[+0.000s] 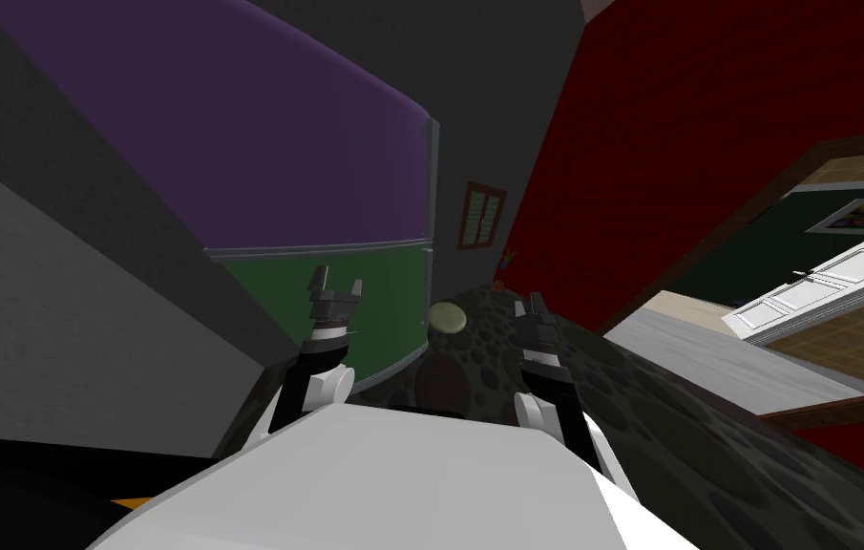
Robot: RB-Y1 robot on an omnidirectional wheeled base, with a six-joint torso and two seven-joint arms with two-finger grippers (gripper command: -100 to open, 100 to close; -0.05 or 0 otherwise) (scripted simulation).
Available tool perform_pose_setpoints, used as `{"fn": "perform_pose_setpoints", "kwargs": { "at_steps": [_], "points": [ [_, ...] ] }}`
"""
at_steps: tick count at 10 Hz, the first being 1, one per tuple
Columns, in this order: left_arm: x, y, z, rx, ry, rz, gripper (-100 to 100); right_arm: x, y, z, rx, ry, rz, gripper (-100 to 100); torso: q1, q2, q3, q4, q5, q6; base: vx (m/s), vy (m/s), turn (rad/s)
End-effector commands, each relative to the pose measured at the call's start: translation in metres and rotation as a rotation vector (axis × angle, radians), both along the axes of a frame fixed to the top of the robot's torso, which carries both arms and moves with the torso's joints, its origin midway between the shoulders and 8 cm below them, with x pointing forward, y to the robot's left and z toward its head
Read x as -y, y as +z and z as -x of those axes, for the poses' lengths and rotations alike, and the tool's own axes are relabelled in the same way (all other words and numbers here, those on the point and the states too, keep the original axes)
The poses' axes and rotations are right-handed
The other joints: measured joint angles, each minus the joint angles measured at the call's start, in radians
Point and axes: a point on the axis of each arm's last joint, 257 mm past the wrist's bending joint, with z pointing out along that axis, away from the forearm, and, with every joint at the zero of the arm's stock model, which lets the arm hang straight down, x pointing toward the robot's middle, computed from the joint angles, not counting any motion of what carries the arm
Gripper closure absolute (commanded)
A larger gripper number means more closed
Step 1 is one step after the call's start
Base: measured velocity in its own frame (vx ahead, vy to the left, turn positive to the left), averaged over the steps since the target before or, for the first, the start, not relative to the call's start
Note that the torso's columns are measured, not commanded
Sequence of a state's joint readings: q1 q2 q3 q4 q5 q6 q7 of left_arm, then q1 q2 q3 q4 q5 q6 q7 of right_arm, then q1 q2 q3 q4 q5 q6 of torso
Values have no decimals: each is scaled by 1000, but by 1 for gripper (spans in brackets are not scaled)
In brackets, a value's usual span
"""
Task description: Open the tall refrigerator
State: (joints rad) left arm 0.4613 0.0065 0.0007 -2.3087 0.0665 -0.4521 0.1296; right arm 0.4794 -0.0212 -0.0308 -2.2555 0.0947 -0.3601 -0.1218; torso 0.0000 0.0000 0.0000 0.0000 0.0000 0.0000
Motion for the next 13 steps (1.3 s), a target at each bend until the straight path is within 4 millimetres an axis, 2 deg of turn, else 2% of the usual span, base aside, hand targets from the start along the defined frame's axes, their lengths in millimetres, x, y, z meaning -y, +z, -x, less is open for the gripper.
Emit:
{"fn": "perform_pose_setpoints", "kwargs": {
  "at_steps": [1,9,10,11,13],
  "points": [
    [0,0,0,0,0,0,0,0,0,0,0,0,0,0,0,40,-82,41,0,0,0,0,0],
    [0,0,0,0,0,0,0,0,0,0,0,0,0,0,0,618,-1234,617,0,0,0,0,0],
    [3,2,-2,-4,-14,-30,-100,0,0,0,0,0,0,0,0,691,-1382,691,0,0,16,-9,32],
    [4,4,-4,-8,-22,-49,-100,0,0,0,0,0,0,0,0,725,-1451,724,0,0,39,-25,55],
    [5,9,-9,-13,-36,-82,-100,0,0,0,0,0,0,0,-1,735,-1476,736,0,0,63,-47,62]
  ]
}}
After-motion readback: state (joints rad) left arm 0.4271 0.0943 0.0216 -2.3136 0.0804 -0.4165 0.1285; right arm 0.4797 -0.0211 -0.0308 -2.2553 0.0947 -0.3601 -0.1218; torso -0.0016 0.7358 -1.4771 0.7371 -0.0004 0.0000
